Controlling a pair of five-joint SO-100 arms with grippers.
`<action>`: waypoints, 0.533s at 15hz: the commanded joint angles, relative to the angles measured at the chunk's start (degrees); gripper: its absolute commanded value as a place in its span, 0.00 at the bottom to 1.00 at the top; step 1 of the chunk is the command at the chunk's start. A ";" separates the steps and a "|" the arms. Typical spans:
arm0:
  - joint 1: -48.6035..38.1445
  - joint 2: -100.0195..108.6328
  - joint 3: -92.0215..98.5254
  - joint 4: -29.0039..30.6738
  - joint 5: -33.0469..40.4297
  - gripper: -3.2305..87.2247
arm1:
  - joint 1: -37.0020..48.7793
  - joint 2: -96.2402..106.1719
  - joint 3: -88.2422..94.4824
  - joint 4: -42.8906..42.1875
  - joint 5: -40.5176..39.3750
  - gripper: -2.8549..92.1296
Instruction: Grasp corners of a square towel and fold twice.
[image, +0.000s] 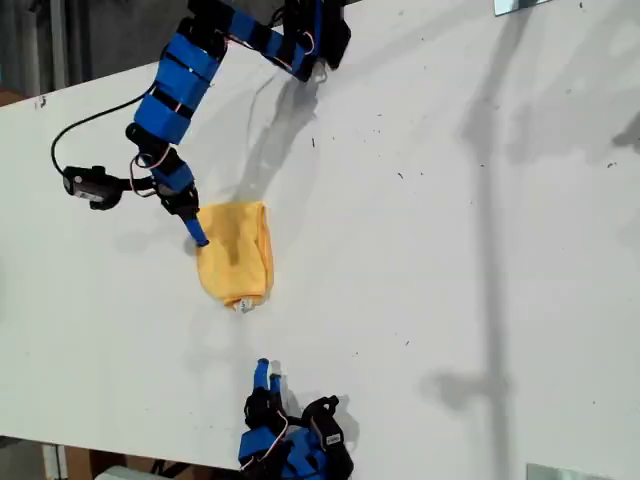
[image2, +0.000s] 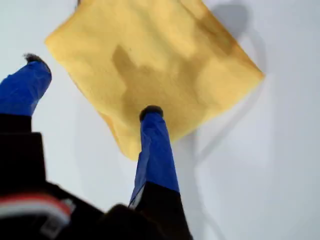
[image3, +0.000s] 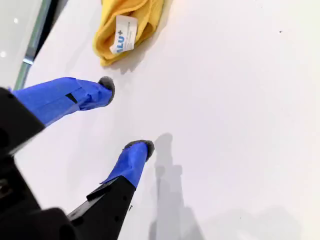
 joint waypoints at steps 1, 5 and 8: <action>-0.70 0.44 0.00 0.00 -0.62 0.26 | -1.93 26.02 14.77 5.62 4.22 0.45; -0.44 0.53 -0.44 0.35 -0.18 0.27 | -8.79 79.54 57.92 8.09 20.04 0.50; -0.09 0.53 -0.26 0.00 0.53 0.26 | -17.75 102.83 73.83 16.61 32.87 0.39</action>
